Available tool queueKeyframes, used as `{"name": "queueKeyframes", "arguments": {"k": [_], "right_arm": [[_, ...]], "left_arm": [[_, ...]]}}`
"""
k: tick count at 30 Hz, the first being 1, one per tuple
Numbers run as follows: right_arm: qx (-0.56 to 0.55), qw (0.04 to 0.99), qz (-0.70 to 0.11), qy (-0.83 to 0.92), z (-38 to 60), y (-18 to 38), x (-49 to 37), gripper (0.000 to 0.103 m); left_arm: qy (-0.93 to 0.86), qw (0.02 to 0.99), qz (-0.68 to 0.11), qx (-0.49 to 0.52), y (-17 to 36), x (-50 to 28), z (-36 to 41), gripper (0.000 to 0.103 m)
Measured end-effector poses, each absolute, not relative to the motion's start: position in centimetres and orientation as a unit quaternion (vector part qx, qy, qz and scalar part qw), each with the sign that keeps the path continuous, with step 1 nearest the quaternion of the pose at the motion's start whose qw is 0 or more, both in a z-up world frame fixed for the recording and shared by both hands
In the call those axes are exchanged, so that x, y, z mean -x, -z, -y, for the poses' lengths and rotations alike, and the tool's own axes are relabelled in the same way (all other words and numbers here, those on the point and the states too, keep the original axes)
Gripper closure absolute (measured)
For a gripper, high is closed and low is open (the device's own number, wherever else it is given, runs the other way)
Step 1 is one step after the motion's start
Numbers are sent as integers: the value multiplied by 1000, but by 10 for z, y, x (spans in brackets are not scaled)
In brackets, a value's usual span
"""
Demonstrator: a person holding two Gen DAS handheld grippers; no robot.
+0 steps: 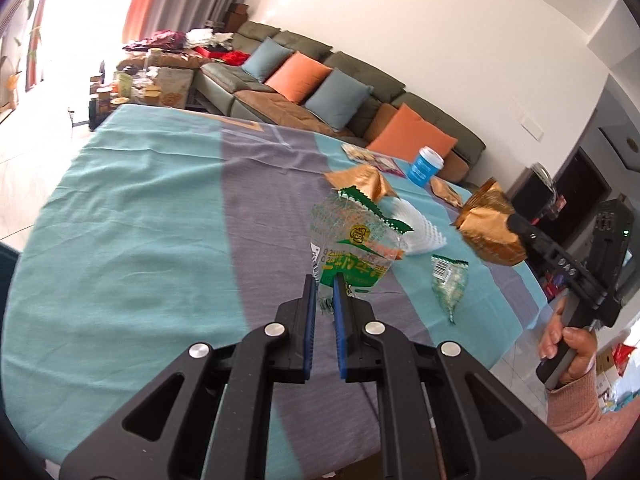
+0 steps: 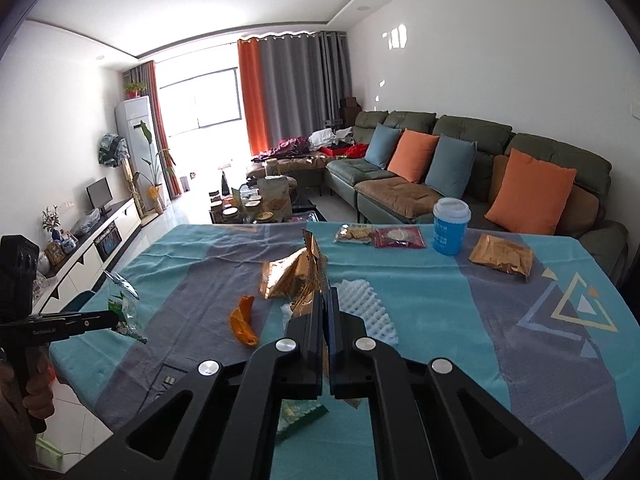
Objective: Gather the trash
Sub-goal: 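Lift both wrappers off the table with both grippers, then carry both wrappers over the teal bin and open both grippers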
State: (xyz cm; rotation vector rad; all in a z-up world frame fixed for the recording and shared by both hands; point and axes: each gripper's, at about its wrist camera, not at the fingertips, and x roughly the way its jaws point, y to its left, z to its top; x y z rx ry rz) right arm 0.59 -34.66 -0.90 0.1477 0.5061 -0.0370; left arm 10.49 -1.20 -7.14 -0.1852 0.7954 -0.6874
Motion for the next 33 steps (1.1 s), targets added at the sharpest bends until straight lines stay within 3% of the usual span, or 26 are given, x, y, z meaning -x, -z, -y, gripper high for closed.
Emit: {"name": "queueKeyframes", "arguments": {"k": [33], "right_arm": [[-56, 887, -279, -364, 80, 3, -126, 102]], "left_arm": [[76, 919, -346, 173, 68, -74, -223, 94]]}}
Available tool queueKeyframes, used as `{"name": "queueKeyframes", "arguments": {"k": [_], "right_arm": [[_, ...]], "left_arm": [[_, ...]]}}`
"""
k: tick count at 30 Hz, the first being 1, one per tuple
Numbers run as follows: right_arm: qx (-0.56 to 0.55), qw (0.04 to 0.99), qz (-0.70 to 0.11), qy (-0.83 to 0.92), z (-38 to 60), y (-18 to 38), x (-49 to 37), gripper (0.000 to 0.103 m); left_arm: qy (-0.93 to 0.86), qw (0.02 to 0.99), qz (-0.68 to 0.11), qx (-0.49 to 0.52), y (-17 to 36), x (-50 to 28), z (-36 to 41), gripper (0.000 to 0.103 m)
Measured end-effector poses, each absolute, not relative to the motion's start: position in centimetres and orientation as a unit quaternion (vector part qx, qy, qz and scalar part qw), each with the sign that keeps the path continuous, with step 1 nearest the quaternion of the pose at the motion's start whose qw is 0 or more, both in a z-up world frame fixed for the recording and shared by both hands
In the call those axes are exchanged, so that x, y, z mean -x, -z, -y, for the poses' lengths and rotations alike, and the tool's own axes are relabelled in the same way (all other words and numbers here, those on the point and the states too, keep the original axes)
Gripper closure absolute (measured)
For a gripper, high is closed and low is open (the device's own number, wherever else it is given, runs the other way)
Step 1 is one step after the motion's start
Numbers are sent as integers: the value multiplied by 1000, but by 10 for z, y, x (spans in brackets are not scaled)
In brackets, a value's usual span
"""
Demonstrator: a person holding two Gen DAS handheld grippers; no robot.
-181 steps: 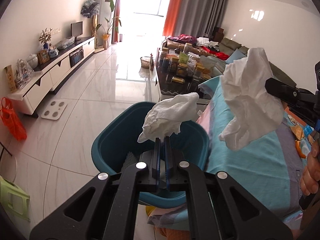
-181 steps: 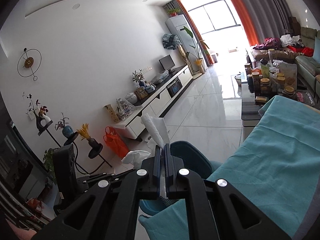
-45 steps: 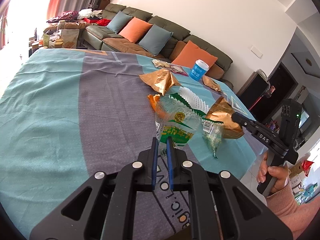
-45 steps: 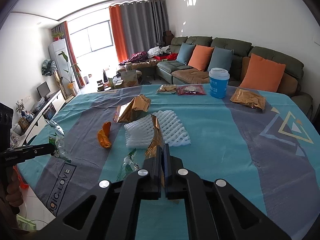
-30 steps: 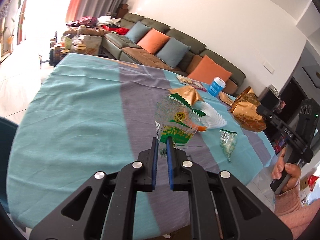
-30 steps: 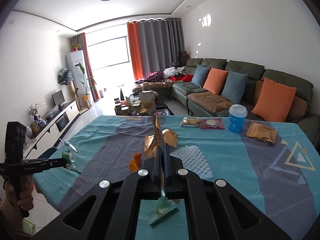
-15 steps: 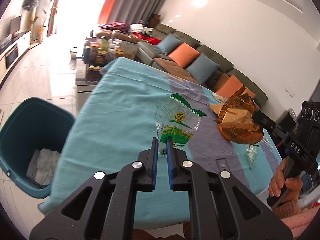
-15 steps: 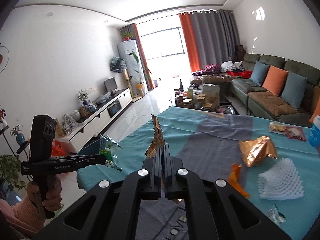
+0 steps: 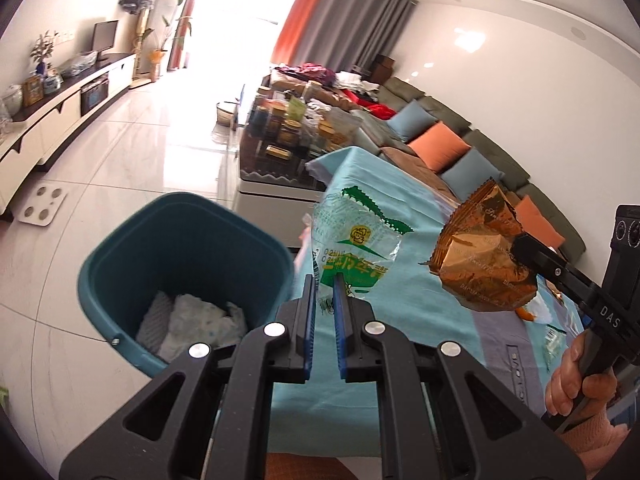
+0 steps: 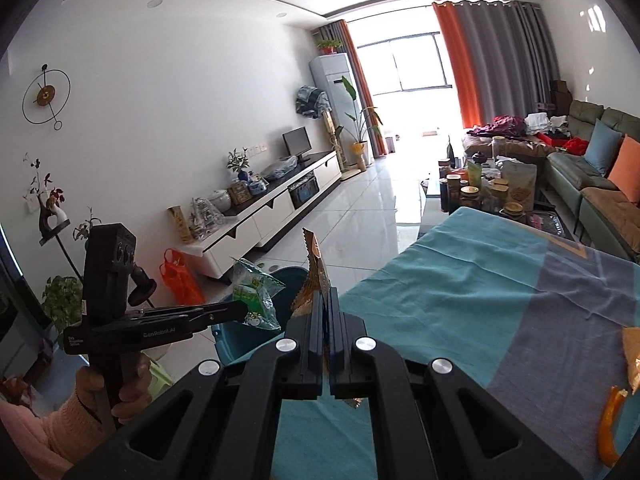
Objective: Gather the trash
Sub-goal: 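Carry both wrappers over the teal bin and open both grippers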
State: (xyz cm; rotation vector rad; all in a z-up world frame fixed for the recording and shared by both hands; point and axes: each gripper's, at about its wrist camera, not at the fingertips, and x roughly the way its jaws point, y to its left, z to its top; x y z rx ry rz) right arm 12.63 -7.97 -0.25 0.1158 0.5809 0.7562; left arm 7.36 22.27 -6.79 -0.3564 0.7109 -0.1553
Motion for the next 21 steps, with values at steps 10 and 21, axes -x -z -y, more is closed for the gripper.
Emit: {"name": "queueKeyframes", "arguments": {"k": [10, 21], "right_arm": [[-49, 865, -297, -401, 30, 10, -144, 102], [-54, 846, -323, -422, -15, 20, -163, 102]], "left_arm": [[12, 918, -354, 176, 81, -75, -265, 94], [-28, 909, -370, 191, 99, -79, -292, 94]]}}
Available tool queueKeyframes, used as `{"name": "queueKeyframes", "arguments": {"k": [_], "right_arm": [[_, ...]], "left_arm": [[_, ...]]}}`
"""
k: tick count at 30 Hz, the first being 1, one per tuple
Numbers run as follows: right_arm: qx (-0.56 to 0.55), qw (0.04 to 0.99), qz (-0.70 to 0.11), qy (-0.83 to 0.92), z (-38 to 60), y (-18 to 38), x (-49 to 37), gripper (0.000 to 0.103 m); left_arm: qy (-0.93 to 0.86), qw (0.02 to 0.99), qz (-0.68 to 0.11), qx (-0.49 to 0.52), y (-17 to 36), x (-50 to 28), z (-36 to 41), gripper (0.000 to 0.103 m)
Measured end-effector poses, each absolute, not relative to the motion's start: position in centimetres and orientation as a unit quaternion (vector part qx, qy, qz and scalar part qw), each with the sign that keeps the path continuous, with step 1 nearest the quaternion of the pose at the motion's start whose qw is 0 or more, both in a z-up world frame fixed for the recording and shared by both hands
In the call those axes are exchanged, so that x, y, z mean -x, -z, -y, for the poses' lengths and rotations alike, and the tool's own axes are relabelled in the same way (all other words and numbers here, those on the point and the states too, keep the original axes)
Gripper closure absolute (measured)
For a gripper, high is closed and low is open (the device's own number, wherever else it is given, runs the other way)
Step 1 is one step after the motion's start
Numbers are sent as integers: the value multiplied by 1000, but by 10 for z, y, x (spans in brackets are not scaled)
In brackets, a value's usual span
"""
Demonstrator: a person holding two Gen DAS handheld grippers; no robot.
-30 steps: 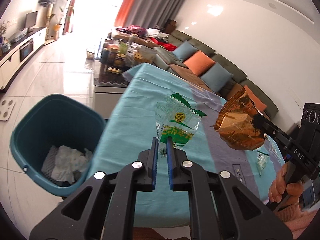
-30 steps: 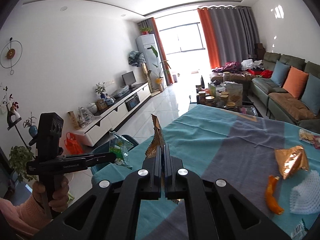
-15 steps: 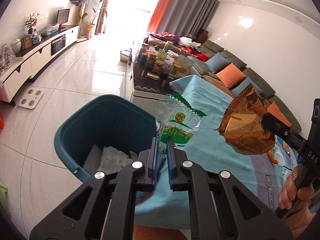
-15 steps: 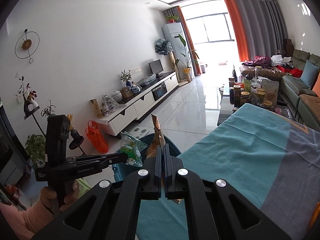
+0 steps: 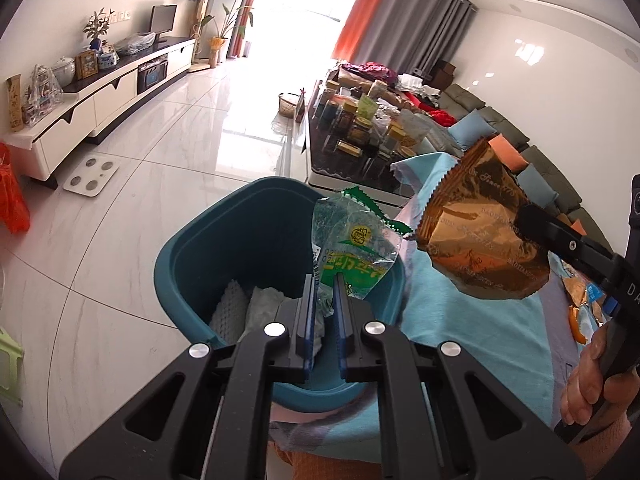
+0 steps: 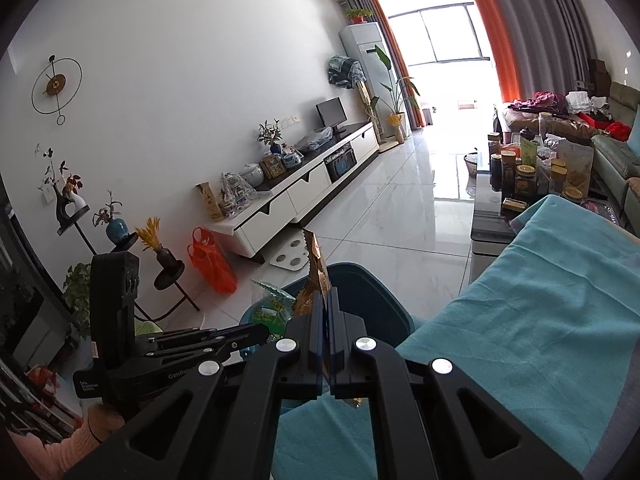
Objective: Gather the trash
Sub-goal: 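Carry both wrappers over the teal bin and open both grippers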
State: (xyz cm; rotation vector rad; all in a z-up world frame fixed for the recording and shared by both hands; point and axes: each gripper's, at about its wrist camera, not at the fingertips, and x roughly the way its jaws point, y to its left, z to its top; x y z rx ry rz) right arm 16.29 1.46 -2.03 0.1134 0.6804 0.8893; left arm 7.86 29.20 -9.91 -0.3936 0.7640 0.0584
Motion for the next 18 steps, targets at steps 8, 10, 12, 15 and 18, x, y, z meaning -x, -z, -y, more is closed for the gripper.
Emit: {"name": "queueKeyframes", "arguments": {"k": [8, 10, 12, 15, 18], "right_arm": [[-58, 838, -341, -421, -37, 34, -178, 102], [-60, 836, -349, -419, -43, 38, -182, 102], [-63, 831, -360, -419, -49, 43, -187, 101], [-60, 828, -377, -411, -58, 53, -194, 101], [-59, 823, -395, -404, -65, 62, -199, 98]], "left_arm": [[-50, 902, -383, 194, 110, -85, -297, 93], [-54, 900, -387, 194, 114, -87, -299, 93], [-60, 898, -390, 195, 117, -89, -300, 93], [-66, 895, -394, 196, 121, -93, -302, 90], [-70, 893, -398, 198, 127, -96, -305, 88]]}}
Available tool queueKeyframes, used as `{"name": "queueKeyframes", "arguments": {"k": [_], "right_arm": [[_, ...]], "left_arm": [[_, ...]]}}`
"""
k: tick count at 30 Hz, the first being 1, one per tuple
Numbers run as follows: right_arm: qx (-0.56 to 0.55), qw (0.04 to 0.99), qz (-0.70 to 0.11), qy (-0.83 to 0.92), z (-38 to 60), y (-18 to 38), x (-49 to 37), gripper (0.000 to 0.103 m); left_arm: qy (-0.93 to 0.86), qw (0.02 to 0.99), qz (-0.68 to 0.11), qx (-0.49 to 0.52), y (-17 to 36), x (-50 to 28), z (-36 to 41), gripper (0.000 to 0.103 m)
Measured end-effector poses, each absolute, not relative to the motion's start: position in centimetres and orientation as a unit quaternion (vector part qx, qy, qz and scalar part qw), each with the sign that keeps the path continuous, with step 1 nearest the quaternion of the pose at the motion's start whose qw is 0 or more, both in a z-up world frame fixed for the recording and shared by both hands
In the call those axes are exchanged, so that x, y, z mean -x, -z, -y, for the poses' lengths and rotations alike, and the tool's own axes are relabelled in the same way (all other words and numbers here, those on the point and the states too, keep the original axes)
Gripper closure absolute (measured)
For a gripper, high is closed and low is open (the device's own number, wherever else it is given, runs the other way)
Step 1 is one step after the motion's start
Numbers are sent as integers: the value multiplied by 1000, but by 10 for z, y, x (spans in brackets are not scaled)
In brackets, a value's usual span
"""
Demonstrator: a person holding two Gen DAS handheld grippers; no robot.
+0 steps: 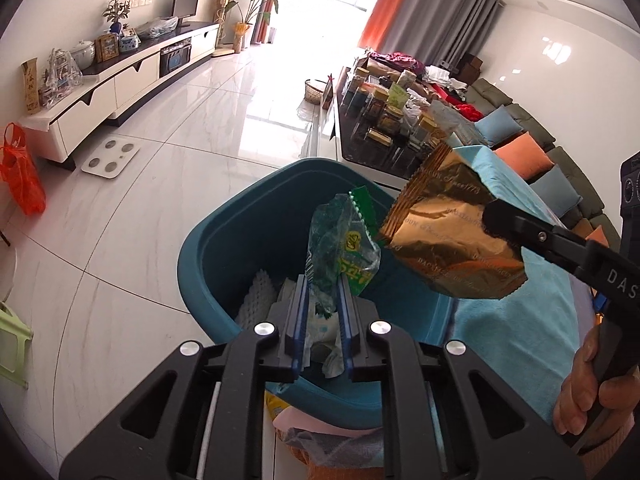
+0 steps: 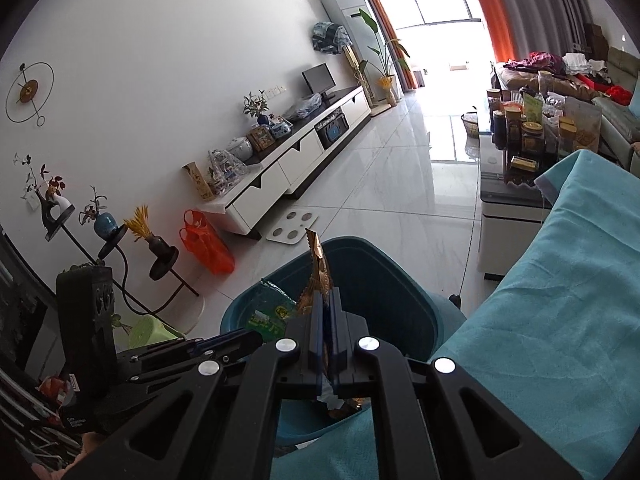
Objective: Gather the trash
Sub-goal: 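Carry both wrappers over the teal bin and open both grippers, then move both grippers back over the table toward the orange peel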
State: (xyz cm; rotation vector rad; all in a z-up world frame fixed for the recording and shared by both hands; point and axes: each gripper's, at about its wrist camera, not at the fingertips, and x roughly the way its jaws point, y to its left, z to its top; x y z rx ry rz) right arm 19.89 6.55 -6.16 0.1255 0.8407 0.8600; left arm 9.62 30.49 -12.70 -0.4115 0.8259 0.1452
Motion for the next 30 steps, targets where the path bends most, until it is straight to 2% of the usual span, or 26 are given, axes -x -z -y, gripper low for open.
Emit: {"name": "queueKeyframes", "arguments": {"k": [2, 5, 7, 15, 18, 20, 25, 30], "right_arm": [[-63, 819, -406, -401, -66, 66, -202, 95], [-68, 820, -407, -397, -64, 65, -201, 91], [-70, 820, -407, -395, -62, 63, -201, 86], [-74, 821, -403, -396, -55, 60, -198, 83], [-72, 823, -398, -398, -47, 57, -193, 80], [-71, 825, -394, -399, -40, 53, -190, 79], [-63, 839, -370, -395, -12, 41, -171, 78], [-53, 858, -339, -381, 27, 27, -147, 67]], "left_arm": [[-72, 891, -401, 200, 131, -99, -306, 72], [-74, 890, -403, 198, 136, -105, -304, 66], [-74, 891, -402, 199, 136, -107, -302, 65], [-65, 901, -382, 196, 121, -99, -295, 59], [-56, 906, -373, 193, 114, -96, -290, 52], [-50, 909, -367, 192, 111, -92, -289, 44], [-21, 918, -350, 185, 98, -84, -273, 39], [23, 928, -335, 162, 84, -81, -235, 32]]}}
